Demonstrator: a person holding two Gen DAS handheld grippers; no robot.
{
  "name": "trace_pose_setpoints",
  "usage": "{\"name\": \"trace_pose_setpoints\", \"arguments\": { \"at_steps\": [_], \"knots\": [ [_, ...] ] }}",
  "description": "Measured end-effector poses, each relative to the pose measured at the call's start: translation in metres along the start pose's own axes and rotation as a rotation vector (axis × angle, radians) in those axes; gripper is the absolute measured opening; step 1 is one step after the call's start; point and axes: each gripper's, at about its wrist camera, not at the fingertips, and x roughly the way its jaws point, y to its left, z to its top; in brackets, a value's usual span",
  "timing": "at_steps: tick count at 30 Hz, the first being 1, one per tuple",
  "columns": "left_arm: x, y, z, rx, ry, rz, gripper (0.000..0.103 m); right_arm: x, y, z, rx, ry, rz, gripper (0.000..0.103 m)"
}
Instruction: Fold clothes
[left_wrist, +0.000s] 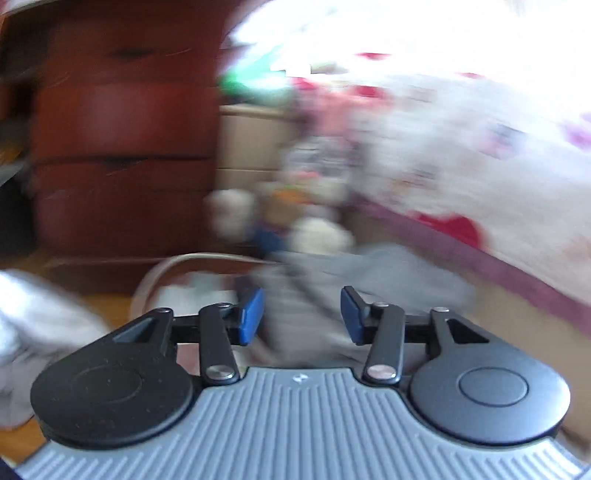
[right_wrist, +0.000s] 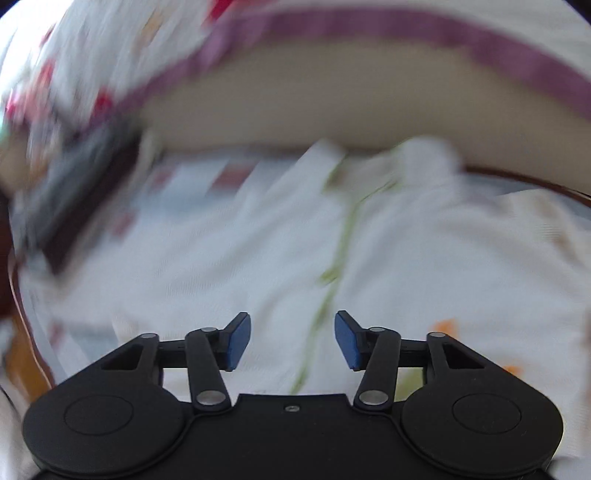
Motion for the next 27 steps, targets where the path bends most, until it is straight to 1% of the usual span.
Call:
{"name": "trace_pose_setpoints", "arguments": {
  "at_steps": [1, 3, 4, 5, 7, 9, 11, 12, 15, 17, 18, 19, 21, 23, 24, 25, 26, 27],
  "knots": [
    [-0.005, -0.017, -0.008, 0.038, 0.040, -0.069, 0.047, -0.018, -0.015, 0.009, 0.043, -0.023, -0.004, 0.061],
    [-0.014, -0.050, -0.024, 0.115, 0.120, -0.208, 0.048, -0.032, -0.043, 0.006, 0.021, -0.020, -0.086, 0.064],
    [-0.016, -0.068, -0.034, 0.162, 0.171, -0.267, 0.053, -0.039, -0.057, 0.005, 0.010, -0.017, -0.127, 0.068],
    [-0.015, -0.089, -0.051, 0.228, 0.232, -0.306, 0.053, -0.046, -0.071, 0.003, -0.002, -0.015, -0.169, 0.070],
    [-0.023, -0.128, -0.089, 0.374, 0.313, -0.377, 0.053, -0.059, -0.099, 0.001, -0.026, -0.010, -0.252, 0.070],
    [-0.039, -0.167, -0.125, 0.522, 0.361, -0.469, 0.053, -0.073, -0.127, -0.002, -0.050, -0.005, -0.335, 0.070],
    [-0.059, -0.202, -0.152, 0.610, 0.393, -0.585, 0.053, -0.087, -0.155, -0.005, -0.073, 0.000, -0.418, 0.070],
    [-0.072, -0.218, -0.161, 0.637, 0.409, -0.632, 0.053, -0.085, -0.168, -0.007, -0.044, -0.014, -0.396, 0.070],
    [-0.108, -0.266, -0.189, 0.712, 0.456, -0.769, 0.053, -0.073, -0.184, -0.007, 0.054, -0.013, -0.361, 0.069],
    [-0.129, -0.298, -0.202, 0.739, 0.477, -0.834, 0.053, -0.066, -0.194, -0.007, 0.119, -0.011, -0.337, 0.067],
    [-0.140, -0.312, -0.211, 0.759, 0.481, -0.858, 0.057, -0.062, -0.199, -0.007, 0.151, -0.011, -0.326, 0.067],
    [-0.148, -0.324, -0.221, 0.793, 0.477, -0.871, 0.064, -0.058, -0.204, -0.006, 0.184, -0.010, -0.314, 0.067],
    [-0.162, -0.340, -0.247, 0.875, 0.449, -0.880, 0.064, -0.050, -0.214, -0.006, 0.249, -0.008, -0.290, 0.062],
    [-0.163, -0.348, -0.271, 0.939, 0.439, -0.848, 0.064, -0.043, -0.225, -0.006, 0.314, -0.007, -0.265, 0.062],
    [-0.161, -0.350, -0.277, 0.946, 0.458, -0.839, 0.064, -0.039, -0.230, -0.006, 0.346, -0.006, -0.253, 0.050],
    [-0.158, -0.349, -0.280, 0.939, 0.484, -0.836, 0.064, -0.035, -0.235, -0.006, 0.378, -0.005, -0.241, 0.026],
    [-0.155, -0.348, -0.283, 0.938, 0.499, -0.834, 0.064, -0.031, -0.240, -0.006, 0.411, -0.005, -0.228, 0.015],
    [-0.153, -0.347, -0.283, 0.953, 0.494, -0.833, 0.064, -0.028, -0.245, -0.006, 0.443, -0.004, -0.216, 0.012]
  ]
}}
